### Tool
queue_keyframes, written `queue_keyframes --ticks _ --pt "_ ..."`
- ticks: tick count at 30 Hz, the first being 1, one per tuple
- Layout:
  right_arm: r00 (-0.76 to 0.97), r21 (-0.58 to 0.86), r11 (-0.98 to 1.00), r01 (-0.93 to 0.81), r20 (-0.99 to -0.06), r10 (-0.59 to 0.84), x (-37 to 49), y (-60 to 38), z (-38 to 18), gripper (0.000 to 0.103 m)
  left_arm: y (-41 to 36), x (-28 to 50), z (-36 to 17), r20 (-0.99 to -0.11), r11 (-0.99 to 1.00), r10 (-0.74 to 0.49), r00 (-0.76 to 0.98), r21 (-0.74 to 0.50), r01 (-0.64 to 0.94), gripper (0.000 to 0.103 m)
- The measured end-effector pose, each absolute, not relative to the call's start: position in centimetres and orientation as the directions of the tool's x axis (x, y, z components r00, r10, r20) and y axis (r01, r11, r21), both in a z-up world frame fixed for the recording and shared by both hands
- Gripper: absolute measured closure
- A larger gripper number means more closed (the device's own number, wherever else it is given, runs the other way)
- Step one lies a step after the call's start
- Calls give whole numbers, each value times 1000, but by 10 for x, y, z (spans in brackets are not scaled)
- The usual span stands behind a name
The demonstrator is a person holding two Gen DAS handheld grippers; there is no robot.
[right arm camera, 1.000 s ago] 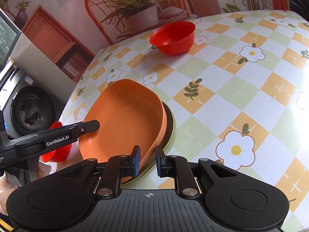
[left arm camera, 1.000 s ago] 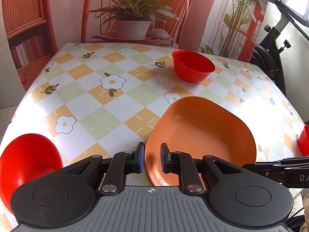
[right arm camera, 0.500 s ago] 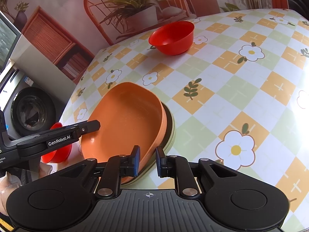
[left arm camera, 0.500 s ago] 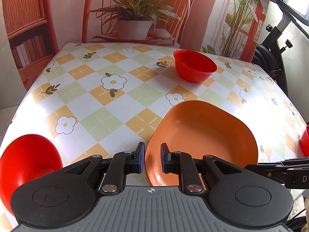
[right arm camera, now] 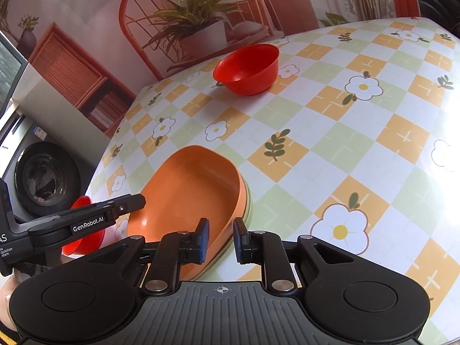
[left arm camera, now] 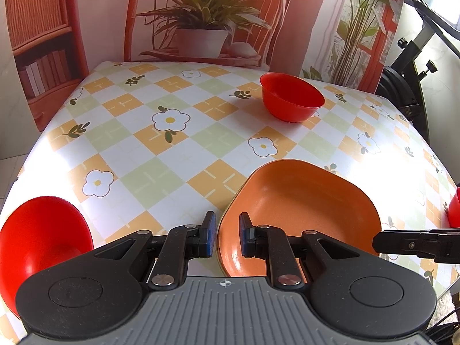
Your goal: Organize plates and bowls
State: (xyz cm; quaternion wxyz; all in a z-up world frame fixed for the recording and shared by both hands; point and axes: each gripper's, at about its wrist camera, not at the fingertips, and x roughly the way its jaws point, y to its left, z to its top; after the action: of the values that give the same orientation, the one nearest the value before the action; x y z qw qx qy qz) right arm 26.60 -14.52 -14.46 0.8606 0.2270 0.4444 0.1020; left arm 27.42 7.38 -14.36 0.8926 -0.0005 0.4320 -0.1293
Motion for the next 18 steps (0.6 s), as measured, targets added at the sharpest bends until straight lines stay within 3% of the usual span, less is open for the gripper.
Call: queue_keyframes --ticks 5,18 --pt "580 480 877 30 -723 376 268 -147 -150 93 74 274 -144 -770 967 -229 595 -111 229 85" --pt "569 481 876 33 -729 379 269 -146 -157 94 75 274 -145 -769 967 -233 595 -117 226 85"
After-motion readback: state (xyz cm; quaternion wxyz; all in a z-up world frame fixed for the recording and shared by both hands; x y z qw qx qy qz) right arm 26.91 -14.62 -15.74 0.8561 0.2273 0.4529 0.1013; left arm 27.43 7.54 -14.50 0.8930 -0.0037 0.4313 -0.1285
